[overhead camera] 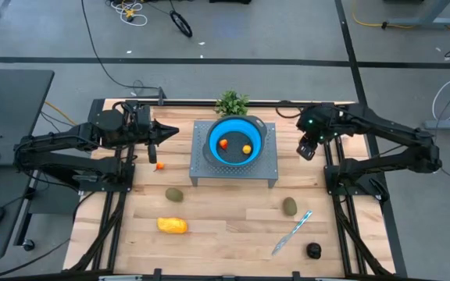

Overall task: Pick & Place Fruit
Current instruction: Put the right orange pear into the strainer bowl on the shelf

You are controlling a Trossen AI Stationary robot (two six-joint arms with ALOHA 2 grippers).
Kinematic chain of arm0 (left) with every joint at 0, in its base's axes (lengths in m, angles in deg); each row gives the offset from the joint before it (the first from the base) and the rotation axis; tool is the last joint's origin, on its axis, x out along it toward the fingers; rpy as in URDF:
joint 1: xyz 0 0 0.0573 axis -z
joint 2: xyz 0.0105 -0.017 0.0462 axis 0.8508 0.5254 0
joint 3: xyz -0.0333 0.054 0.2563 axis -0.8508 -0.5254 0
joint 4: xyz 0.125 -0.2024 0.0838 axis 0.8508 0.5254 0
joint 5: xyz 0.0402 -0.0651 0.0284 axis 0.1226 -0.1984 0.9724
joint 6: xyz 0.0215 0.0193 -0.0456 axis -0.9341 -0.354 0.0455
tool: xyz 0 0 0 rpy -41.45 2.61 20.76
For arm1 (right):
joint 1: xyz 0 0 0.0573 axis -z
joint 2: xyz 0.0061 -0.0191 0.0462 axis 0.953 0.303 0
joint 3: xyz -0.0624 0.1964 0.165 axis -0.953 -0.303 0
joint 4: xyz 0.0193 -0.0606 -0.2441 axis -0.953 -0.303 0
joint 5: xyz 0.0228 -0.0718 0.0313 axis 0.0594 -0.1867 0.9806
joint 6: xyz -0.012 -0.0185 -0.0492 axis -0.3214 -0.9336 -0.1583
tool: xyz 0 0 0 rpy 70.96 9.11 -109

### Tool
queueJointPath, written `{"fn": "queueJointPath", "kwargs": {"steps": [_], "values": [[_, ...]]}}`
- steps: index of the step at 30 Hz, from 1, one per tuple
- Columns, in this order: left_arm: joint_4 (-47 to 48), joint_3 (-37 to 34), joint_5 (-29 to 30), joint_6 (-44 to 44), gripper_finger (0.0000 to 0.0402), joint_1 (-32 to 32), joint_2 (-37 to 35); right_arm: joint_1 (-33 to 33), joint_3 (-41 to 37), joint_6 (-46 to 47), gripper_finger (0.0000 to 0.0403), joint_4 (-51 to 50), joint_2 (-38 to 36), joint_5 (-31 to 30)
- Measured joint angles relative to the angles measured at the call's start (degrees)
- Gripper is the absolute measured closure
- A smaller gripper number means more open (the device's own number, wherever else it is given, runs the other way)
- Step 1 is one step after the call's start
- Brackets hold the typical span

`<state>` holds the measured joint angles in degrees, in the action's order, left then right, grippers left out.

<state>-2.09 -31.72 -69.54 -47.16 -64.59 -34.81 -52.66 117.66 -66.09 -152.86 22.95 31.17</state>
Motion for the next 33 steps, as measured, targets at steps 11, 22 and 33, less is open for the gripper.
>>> {"fn": "queueJointPath", "kwargs": {"steps": [11,22,33], "values": [[0.0,0.0,0.0,0.0,0.0399,0.0,0.0,0.0,3.5,-2.2,0.0238,2.7,0.0,0.0],[0.0,0.0,0.2,0.0,0.0399,0.0,0.0,-4.7,3.5,-3.1,0.0238,15.1,0.0,4.0],[0.0,0.0,0.2,0.0,0.0399,0.0,0.0,-11.7,3.5,-3.1,0.0238,28.1,0.0,4.2]]}}
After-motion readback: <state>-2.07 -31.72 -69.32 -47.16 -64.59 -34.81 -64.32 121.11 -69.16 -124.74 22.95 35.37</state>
